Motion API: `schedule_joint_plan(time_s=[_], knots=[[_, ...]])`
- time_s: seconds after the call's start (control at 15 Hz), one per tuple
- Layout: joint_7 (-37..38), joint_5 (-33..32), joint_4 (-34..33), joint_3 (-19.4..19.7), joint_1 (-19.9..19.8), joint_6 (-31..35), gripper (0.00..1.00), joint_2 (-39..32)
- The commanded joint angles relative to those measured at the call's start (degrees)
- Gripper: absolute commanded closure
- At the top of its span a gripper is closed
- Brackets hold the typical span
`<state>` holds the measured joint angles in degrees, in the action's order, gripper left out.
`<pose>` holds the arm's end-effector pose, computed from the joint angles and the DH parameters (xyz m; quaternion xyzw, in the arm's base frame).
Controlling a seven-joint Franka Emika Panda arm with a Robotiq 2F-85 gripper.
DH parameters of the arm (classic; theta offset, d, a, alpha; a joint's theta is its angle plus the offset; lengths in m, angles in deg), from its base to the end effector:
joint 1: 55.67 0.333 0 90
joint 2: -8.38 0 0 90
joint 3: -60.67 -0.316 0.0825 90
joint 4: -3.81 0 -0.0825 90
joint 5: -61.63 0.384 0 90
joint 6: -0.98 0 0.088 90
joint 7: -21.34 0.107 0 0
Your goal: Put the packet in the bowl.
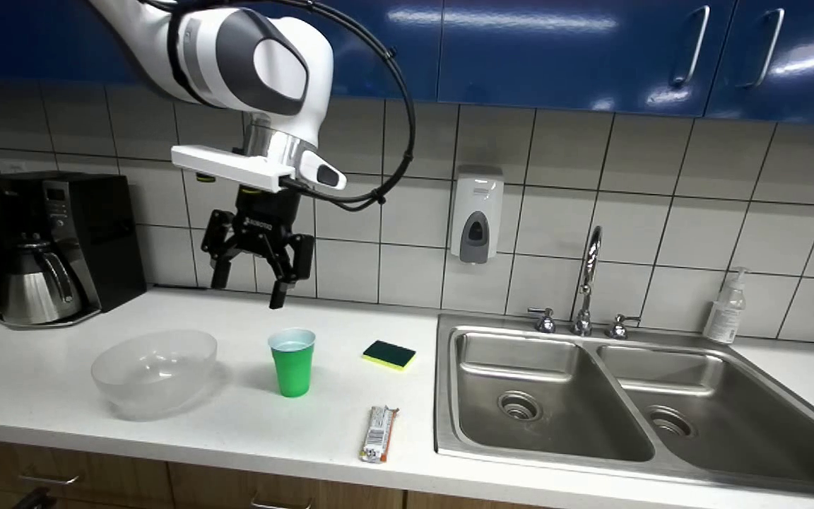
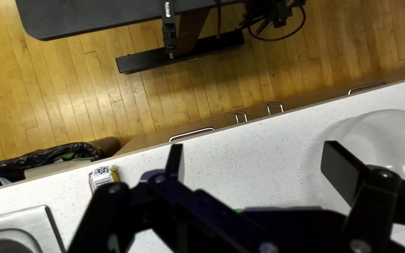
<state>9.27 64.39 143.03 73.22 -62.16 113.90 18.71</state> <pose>0.4082 -0.1368 0.3531 -0.9868 0.0681 0.1254 0.0761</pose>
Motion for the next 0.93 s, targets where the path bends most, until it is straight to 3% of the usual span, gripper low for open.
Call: schedule_joint_plan(time_s=[0.0,0.33,0.87], knots=[[-7.98,-2.45,-5.50,0.63,-1.39,-0.46,0.00,-7.52],[-13.16,-5.24,-11.28,0.95,-3.68,2.55,0.00,-16.78],[-12.40,-5.05,-18.06,-0.06,-8.23,11.57,0.00,-30.29]])
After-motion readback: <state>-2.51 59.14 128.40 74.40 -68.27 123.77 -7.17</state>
